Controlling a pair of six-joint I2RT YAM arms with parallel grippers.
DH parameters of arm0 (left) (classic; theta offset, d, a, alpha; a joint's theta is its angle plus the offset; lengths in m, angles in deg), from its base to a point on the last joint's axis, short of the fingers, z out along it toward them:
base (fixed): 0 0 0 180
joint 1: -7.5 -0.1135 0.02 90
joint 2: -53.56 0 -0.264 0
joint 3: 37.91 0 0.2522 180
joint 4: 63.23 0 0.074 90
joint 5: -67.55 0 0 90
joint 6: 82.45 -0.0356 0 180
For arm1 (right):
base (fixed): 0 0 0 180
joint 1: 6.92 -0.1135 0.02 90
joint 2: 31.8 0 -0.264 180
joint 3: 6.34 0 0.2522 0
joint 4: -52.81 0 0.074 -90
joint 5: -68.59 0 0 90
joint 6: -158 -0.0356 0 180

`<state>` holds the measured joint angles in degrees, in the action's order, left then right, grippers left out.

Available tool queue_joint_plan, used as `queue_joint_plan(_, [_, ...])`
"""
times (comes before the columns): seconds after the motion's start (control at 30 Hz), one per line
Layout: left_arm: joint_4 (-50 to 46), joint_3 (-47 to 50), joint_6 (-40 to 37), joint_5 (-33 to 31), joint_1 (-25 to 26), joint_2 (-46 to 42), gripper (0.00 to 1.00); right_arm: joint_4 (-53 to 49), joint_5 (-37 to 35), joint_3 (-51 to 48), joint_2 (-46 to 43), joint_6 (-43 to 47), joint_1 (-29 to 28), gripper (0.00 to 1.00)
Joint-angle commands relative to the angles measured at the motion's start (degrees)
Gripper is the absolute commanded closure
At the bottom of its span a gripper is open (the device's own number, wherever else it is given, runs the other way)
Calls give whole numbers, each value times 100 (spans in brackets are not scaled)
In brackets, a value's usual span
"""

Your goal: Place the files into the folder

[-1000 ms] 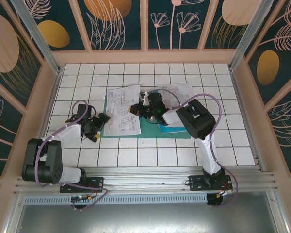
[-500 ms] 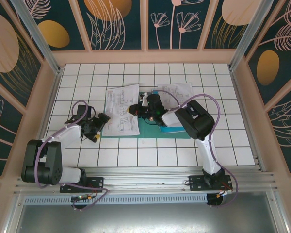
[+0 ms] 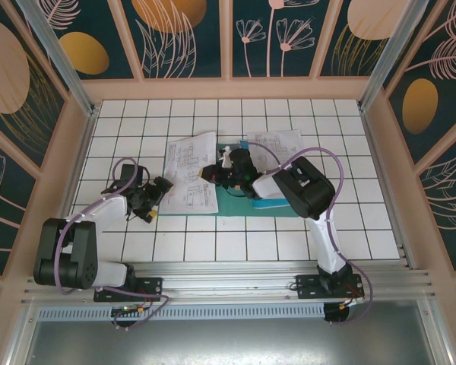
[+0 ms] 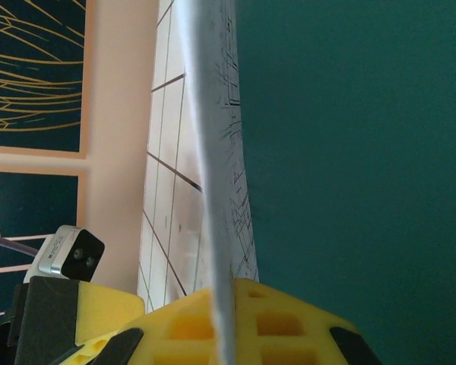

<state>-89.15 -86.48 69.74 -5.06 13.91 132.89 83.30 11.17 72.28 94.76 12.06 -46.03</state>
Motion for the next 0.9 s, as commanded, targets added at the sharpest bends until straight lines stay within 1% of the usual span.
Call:
queue_joint_plan(0.0, [99, 27, 78, 221, 18, 162, 1, 21, 100, -132, 27, 82, -66, 100])
queue_joint_plan(0.23, [-71, -81, 91, 111, 17, 56, 1, -174, -8, -187, -110, -6, -61, 100])
queue_joint_plan(0.27, [-154, -128, 83, 47, 18, 7, 1, -214, -54, -229, -171, -47, -68, 99])
queue_joint_plan(0.3, [-257, -177, 83, -32, 20, -66, 1, -300, -116, -277, -247, -96, -70, 92])
queue_joint_plan(0.33, [-359, -246, 74, -109, 18, -142, 1, -383, -167, -309, -319, -121, -66, 87])
queue_joint_plan(0.43, [-694, -482, 22, -348, 18, -355, 1, -865, -413, -466, -690, -216, -55, 62])
queue_joint_plan(0.5, [-935, -722, -4, -470, 31, -423, 1, -1306, -621, -567, -1054, -203, -57, 50])
queue_joint_plan(0.53, [-963, -819, -1, -468, 37, -419, 1, -1516, -718, -624, -1235, -190, -60, 46])
queue_joint_plan(0.63, [-852, -1092, -5, -353, 162, -266, 1, -2274, -1164, -805, -1880, -153, -34, 38])
queue_joint_plan(0.7, [-637, -1265, -23, -208, 326, 0, 1, -2942, -1586, -882, -2312, -134, -4, 35])
queue_joint_plan(0.77, [-431, -1424, -63, -128, 497, 295, 1, -3514, -1917, -948, -2588, -233, 69, 34])
queue_joint_plan(0.87, [-168, -1627, -166, -19, 695, 747, 1, -3858, -2126, -1157, -2895, -449, 222, 34])
